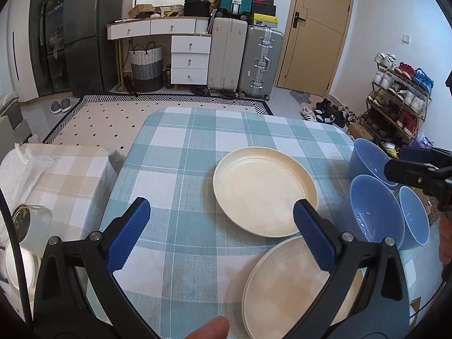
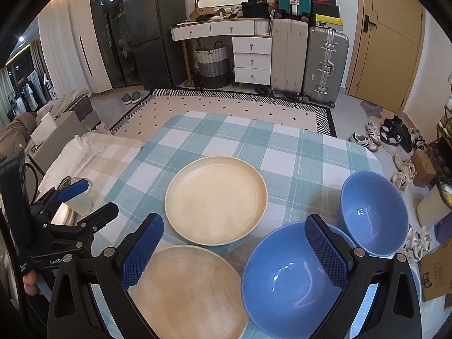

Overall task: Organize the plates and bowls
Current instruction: 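Withdraw both grippers up and away from the placed plate, then move both grippers to the rim of the other cream plate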

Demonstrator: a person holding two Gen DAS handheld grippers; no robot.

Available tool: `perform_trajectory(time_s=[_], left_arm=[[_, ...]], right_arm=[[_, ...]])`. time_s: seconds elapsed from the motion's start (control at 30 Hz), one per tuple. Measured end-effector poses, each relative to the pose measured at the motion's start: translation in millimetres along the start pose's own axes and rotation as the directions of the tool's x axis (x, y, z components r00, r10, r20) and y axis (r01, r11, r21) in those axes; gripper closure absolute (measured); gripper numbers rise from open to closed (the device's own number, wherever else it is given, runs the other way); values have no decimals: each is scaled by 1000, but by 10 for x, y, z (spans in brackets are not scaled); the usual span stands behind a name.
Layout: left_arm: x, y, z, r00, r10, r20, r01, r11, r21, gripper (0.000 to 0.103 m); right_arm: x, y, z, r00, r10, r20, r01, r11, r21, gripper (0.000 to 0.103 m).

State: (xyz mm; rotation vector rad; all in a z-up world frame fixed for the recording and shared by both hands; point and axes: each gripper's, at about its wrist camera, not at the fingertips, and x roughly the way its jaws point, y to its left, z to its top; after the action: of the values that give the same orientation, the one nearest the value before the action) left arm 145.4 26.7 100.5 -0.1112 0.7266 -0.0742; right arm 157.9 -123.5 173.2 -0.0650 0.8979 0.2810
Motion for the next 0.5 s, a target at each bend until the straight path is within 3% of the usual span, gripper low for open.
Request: perform_trajectory(time_s=[0.37,0.5], left_arm=[[539,154,90,998,11,-68,-13,1000,-28,2],[735,169,92,995,50,-83,-51,999,-12,2]], right_arm=[[410,-194,138,999,1,-50,1,1000,25,1],[579,-242,141,998,2,-70,0,1000,23,1]])
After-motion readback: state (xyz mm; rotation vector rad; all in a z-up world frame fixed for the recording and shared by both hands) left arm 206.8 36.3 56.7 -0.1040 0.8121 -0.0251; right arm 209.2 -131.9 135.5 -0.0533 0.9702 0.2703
